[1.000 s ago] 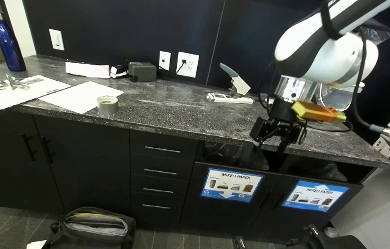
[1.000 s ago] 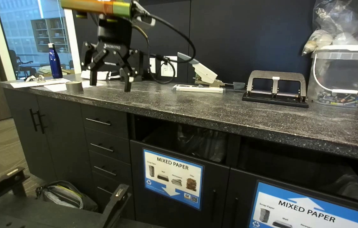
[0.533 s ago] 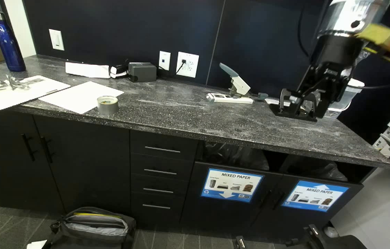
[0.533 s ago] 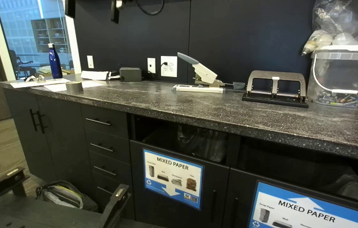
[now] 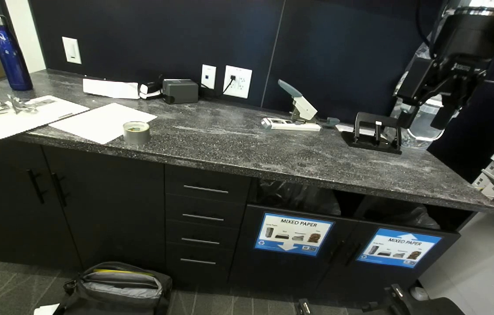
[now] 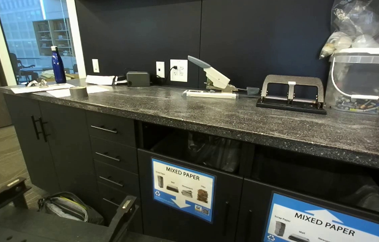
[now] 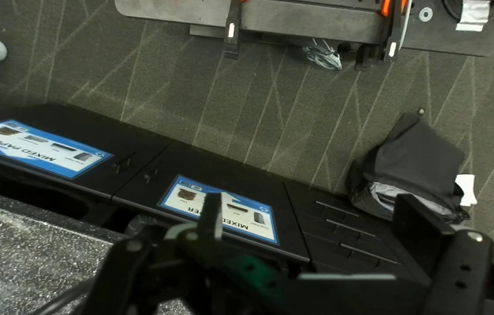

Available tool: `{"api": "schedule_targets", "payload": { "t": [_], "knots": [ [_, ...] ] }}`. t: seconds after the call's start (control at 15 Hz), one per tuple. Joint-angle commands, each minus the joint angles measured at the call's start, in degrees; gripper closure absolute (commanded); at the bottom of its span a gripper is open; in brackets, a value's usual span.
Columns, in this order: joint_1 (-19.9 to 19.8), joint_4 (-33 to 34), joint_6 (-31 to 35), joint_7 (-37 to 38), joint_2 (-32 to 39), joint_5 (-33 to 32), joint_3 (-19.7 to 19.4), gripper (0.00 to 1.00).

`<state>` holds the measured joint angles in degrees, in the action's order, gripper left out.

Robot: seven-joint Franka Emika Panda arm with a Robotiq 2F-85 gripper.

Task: Put the papers on the countertop in the trash cans

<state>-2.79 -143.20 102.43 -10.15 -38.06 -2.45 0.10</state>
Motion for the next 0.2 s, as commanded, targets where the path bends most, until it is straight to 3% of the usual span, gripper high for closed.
{"api": "schedule_targets", "payload": {
  "t": [0.0,0.13],
  "knots": [
    [1.32,-0.03,-0.03,0.67,0.10,-0.65,-1.27,0.00],
    [1.39,-0.20,-0.05,0.64,0.28,-0.63,-1.33,0.00]
  ]
}}
